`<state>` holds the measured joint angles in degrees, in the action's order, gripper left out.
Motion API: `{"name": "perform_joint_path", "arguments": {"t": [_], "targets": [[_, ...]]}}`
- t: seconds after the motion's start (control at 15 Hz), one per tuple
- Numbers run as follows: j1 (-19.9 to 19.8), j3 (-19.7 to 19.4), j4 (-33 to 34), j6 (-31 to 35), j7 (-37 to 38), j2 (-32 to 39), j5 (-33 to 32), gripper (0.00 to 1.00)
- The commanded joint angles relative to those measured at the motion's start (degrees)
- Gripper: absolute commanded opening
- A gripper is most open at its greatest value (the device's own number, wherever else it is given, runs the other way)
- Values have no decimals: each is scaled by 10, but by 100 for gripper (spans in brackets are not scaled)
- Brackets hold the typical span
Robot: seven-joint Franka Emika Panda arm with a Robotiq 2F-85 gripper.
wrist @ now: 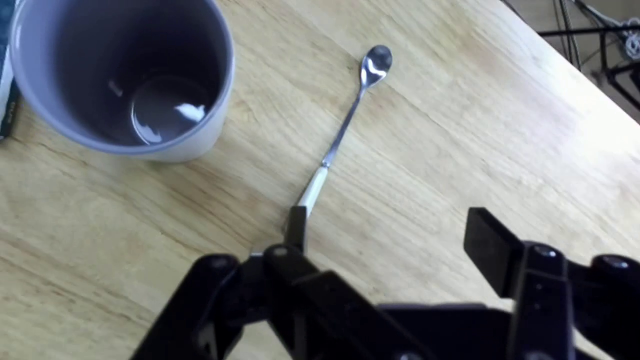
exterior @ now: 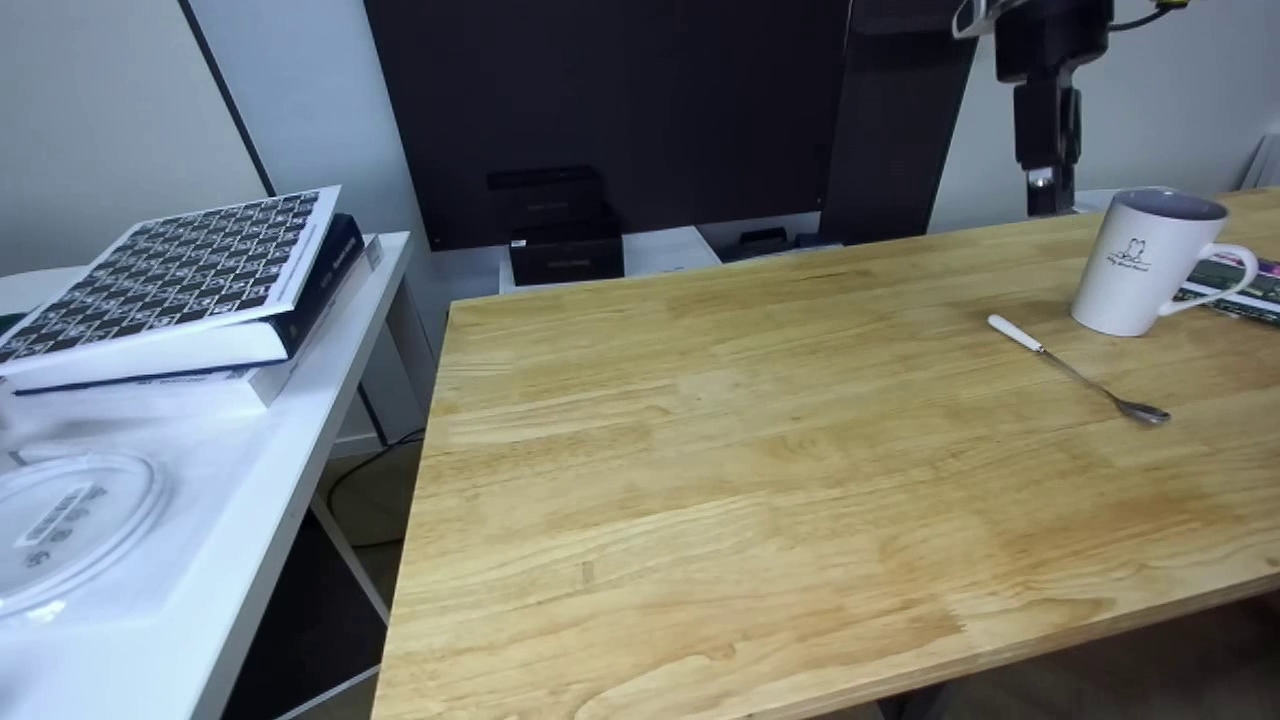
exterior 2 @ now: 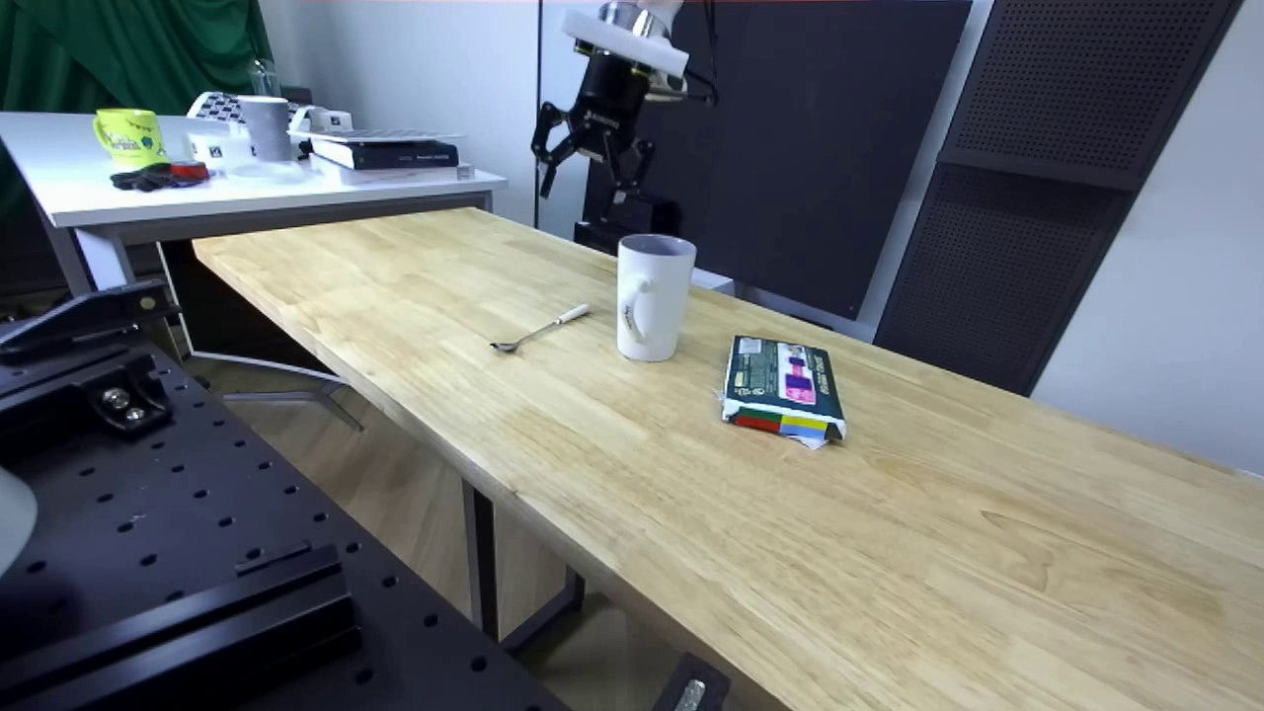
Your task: Put the spoon in the mug on the table
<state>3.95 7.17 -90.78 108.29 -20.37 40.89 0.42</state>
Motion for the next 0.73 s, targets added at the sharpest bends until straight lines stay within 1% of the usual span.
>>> {"name": "perform_joint_path", "arguments": {"t": [0.0,0.13,0.4,0.47,0.53,0.67], "targets": [[-18,2,-17,18,57,-57,47,100],[-24,-4,-29,51,74,-80,67,100],[-27,-26,-70,175,109,-109,61,100],[-29,-15,-29,126,77,-83,59,100],[-31,-16,-34,136,76,-84,58,100],[-31,-15,-34,134,73,-82,58,100]]}}
